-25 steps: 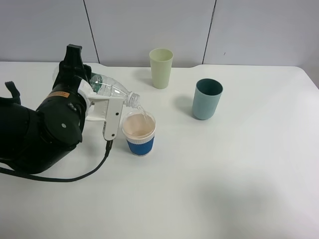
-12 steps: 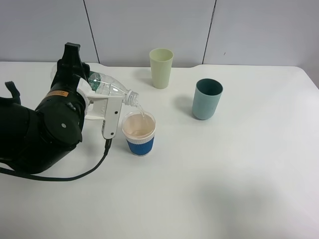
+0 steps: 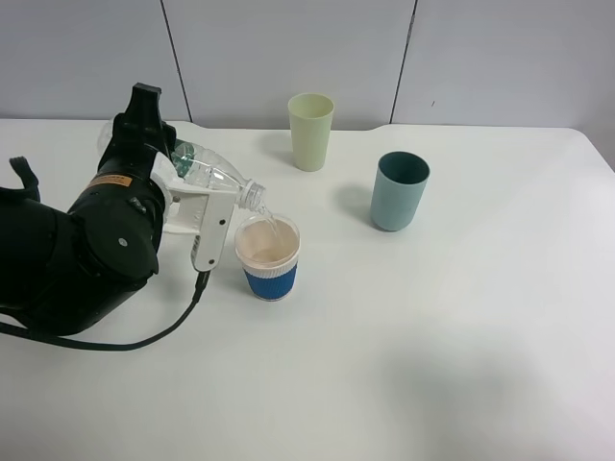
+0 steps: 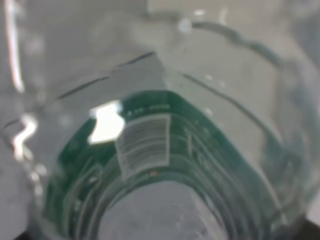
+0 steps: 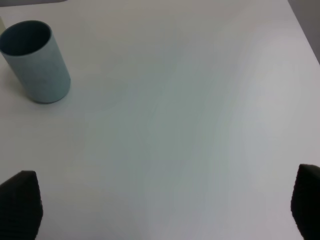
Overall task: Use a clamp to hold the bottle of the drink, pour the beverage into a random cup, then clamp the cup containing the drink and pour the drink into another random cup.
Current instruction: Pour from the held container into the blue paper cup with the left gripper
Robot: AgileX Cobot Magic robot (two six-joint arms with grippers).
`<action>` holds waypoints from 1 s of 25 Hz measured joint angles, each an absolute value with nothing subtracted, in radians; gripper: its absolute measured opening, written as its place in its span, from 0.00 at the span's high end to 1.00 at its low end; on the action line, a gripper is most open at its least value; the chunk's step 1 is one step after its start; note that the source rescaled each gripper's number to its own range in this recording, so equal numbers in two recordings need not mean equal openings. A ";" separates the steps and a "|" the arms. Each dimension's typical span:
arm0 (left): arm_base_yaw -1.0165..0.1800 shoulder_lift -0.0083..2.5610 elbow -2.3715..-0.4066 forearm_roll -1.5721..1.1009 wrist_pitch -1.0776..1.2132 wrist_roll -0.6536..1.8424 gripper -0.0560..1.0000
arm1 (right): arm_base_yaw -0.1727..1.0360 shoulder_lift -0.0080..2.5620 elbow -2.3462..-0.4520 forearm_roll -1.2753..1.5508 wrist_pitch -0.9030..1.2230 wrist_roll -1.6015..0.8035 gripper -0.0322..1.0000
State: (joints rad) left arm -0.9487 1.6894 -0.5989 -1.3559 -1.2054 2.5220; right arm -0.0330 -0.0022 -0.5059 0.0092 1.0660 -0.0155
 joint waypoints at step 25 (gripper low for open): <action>-0.949 1.689 -0.599 -1.337 -1.207 2.669 0.87 | -0.033 -0.002 -0.506 0.009 1.066 -0.015 0.00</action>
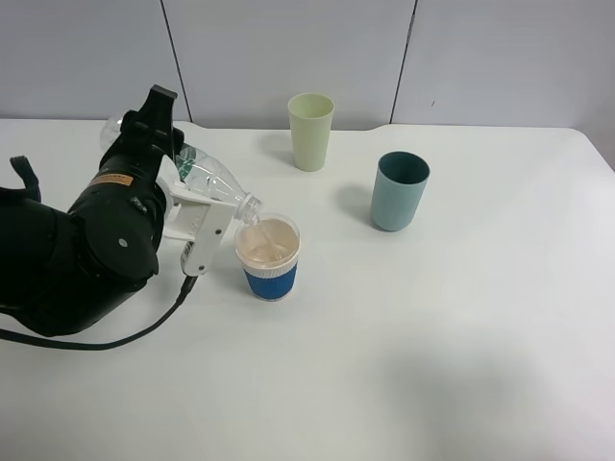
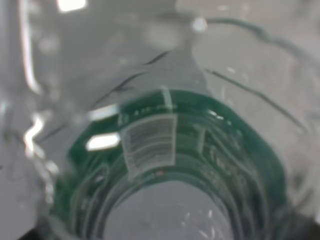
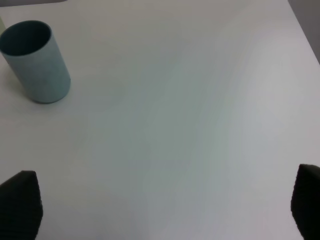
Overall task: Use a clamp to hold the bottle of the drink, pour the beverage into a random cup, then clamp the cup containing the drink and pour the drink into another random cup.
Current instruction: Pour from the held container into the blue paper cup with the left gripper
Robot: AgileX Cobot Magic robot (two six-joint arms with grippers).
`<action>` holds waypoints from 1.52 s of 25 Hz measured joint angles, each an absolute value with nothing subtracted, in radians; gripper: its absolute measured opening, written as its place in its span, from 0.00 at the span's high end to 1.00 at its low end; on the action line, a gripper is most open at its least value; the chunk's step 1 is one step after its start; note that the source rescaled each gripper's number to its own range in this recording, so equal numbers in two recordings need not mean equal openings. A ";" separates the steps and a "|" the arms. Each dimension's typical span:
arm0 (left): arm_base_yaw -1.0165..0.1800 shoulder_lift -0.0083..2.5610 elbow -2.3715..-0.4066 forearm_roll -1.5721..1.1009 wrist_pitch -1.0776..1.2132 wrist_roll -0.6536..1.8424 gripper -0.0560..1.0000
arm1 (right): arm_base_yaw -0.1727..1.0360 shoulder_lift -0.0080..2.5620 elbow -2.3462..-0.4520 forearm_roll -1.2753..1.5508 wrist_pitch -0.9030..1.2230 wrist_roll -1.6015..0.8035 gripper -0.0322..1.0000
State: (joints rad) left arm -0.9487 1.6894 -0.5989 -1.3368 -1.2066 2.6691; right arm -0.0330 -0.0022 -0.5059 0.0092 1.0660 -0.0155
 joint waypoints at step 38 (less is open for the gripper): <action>-0.949 1.689 -0.599 -1.061 -1.207 2.849 0.87 | -0.033 -0.002 -0.506 0.009 1.066 -0.015 0.00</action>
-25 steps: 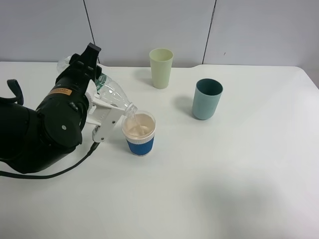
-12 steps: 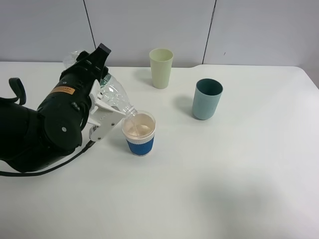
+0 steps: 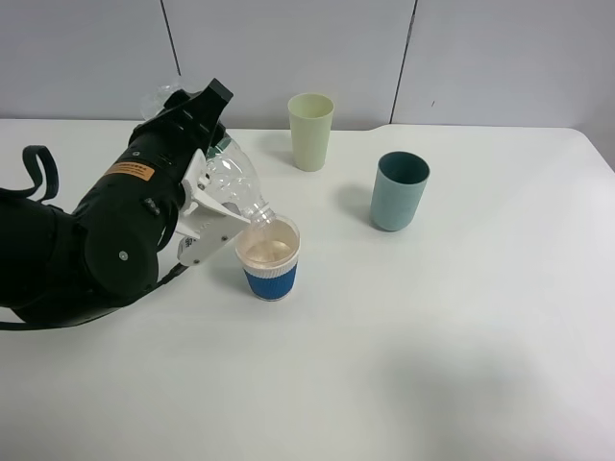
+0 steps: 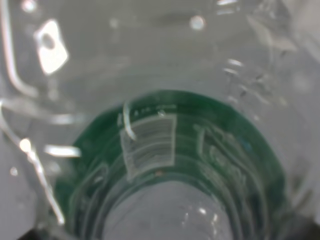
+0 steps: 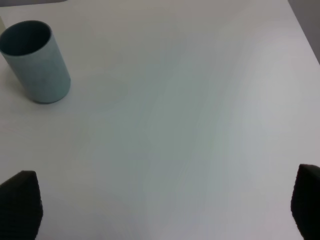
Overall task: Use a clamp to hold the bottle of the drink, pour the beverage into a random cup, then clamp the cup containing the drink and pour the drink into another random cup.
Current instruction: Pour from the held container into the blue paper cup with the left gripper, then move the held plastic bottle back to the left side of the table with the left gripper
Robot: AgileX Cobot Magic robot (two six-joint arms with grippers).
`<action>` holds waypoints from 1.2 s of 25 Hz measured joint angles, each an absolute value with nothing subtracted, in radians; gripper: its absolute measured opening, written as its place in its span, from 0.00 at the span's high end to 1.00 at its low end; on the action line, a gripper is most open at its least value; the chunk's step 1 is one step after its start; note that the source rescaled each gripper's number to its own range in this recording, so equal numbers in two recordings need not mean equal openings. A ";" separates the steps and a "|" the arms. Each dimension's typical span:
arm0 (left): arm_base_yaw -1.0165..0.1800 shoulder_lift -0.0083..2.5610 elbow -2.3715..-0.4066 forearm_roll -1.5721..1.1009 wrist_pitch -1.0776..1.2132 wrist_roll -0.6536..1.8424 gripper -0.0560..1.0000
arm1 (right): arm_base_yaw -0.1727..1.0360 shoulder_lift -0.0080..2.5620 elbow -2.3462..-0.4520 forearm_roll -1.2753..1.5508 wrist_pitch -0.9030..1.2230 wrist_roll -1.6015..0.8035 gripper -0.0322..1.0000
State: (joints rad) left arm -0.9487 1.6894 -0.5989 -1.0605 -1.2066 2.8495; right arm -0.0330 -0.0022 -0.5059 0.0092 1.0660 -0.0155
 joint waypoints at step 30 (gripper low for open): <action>-0.679 1.476 -0.497 -0.664 -0.907 1.184 0.87 | -0.033 -0.002 -0.506 0.009 1.066 -0.015 0.00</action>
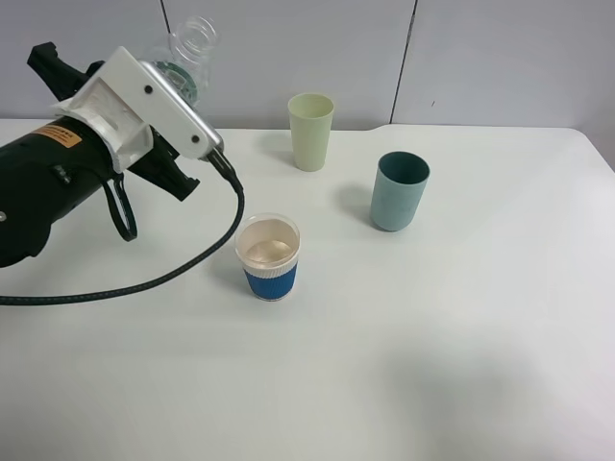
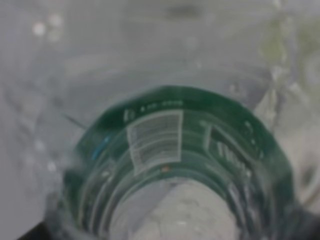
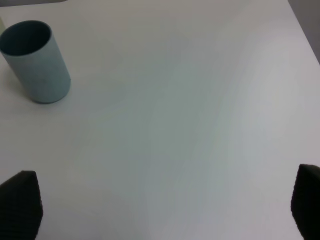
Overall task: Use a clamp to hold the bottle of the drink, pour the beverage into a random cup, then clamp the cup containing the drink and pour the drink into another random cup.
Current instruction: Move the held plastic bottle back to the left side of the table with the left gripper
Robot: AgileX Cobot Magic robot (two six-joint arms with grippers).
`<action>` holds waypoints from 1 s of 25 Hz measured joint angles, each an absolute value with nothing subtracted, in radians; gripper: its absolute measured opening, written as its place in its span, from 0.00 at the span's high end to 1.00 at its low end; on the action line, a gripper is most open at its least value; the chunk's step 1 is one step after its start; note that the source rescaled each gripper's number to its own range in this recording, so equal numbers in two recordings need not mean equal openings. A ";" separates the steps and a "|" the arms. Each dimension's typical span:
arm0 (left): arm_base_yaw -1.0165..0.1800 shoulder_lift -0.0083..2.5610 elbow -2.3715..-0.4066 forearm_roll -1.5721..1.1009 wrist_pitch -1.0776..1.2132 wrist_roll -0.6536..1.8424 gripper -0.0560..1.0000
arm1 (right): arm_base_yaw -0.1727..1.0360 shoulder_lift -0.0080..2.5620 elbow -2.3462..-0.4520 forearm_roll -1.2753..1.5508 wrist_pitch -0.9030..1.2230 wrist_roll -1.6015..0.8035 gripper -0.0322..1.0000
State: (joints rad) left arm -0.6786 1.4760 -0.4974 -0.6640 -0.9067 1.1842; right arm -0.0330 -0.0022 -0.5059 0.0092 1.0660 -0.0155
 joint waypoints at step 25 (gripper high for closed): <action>-0.082 1.751 -0.481 0.276 -1.011 -0.153 0.87 | -0.033 -0.002 -0.506 0.009 1.066 -0.015 0.00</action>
State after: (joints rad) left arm -0.0817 1.7512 -0.4809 0.2764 -1.0105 -0.1534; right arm -0.0330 -0.0022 -0.5059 0.0092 1.0660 -0.0155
